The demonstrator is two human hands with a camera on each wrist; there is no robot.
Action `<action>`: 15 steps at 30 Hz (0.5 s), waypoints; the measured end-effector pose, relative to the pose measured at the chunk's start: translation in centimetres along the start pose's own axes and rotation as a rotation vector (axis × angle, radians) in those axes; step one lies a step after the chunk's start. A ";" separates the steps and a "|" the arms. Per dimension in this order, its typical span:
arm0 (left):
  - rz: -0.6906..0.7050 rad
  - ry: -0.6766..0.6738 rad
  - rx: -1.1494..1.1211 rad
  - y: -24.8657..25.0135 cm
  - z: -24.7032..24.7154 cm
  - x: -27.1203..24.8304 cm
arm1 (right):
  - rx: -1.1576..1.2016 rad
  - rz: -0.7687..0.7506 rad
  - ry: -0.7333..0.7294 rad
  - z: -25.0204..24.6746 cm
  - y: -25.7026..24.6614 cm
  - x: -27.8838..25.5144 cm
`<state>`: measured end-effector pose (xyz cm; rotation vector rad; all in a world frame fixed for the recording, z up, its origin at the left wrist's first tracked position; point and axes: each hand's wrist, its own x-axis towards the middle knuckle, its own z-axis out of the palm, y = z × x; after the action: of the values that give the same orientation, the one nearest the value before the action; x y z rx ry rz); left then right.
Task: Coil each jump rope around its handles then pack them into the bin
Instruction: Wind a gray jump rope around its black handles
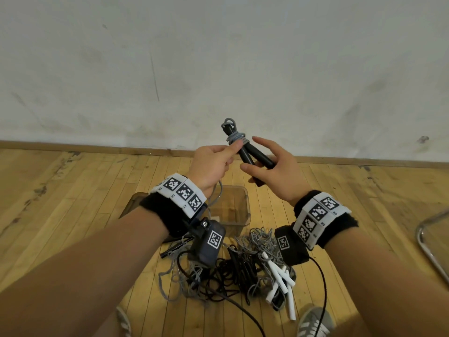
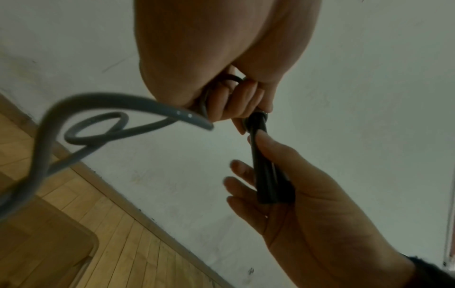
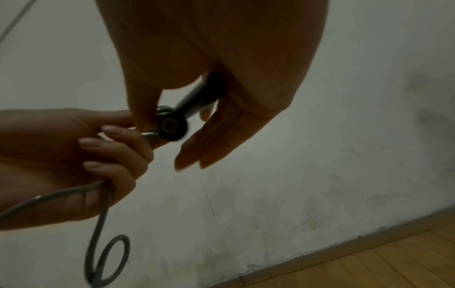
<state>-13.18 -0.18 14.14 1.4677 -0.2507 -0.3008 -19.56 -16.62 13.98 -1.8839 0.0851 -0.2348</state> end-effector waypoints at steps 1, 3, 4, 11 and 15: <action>0.005 -0.030 -0.006 0.2 0.0 -0.1 | 0.069 0.047 -0.048 -0.3 -0.2 -0.1; 0.023 -0.063 -0.004 0.3 0.1 -0.3 | 0.139 0.113 -0.160 -0.7 -0.2 -0.2; 0.030 -0.063 0.004 0.2 0.0 -0.3 | 0.154 0.121 -0.207 -0.6 -0.1 -0.3; 0.025 -0.006 0.065 -0.1 -0.4 0.3 | -0.041 -0.087 -0.104 -0.1 0.5 0.2; 0.026 0.010 0.126 -0.4 -0.5 0.2 | -0.190 -0.144 -0.012 -0.5 1.3 0.7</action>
<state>-12.79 0.21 13.68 1.5888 -0.2851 -0.2599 -18.87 -17.63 12.94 -2.0832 -0.0380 -0.3234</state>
